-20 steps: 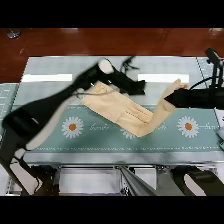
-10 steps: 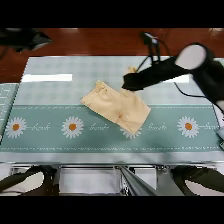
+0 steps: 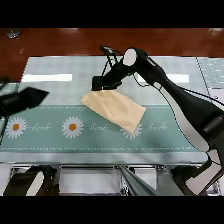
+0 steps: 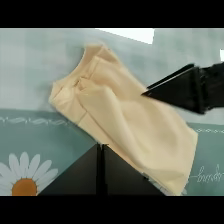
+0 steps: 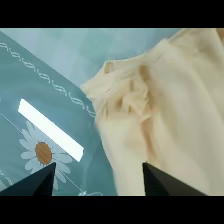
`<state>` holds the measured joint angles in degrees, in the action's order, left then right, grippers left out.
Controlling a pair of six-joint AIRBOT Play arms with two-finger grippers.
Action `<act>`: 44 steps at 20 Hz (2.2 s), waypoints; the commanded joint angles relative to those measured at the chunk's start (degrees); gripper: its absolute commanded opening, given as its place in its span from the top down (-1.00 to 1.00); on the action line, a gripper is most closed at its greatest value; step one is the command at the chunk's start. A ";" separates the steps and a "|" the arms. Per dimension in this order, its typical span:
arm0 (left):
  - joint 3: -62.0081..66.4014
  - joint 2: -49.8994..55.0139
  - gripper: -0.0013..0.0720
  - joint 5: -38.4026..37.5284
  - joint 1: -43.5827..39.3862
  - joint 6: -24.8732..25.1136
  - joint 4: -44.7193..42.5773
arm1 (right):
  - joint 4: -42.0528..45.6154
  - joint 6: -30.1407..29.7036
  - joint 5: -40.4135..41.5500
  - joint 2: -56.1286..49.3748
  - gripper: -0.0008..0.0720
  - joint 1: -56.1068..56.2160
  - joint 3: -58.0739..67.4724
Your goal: Fold the shirts.
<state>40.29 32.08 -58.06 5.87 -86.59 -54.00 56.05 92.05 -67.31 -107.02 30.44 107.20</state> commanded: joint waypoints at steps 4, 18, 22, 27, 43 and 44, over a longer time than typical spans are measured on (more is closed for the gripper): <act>-12.74 -2.25 0.90 3.89 -0.90 -1.53 1.07 | 1.20 -1.03 -21.27 8.24 -0.75 -19.10 7.93; -13.68 -1.99 0.90 5.05 -0.90 -1.14 3.04 | -16.96 -3.06 18.78 51.08 -0.71 -25.42 -83.80; -13.68 -2.01 0.90 4.96 -0.90 -1.14 3.02 | -18.05 -8.85 17.62 38.42 -0.71 -24.20 -78.12; -13.68 -1.99 0.90 5.14 -0.90 -1.11 2.99 | -19.15 -9.01 16.63 26.91 -0.52 -19.87 -67.14; -13.68 -1.99 0.90 4.94 -0.90 -1.09 2.99 | 11.89 0.61 -11.26 21.18 0.91 -22.53 0.37; -13.68 -1.99 0.90 4.94 -0.90 -1.09 2.99 | 11.91 0.87 -14.12 21.18 0.91 -24.55 2.82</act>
<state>26.63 30.06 -53.08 4.97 -87.70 -50.98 63.53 90.61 -73.08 -85.78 9.50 100.44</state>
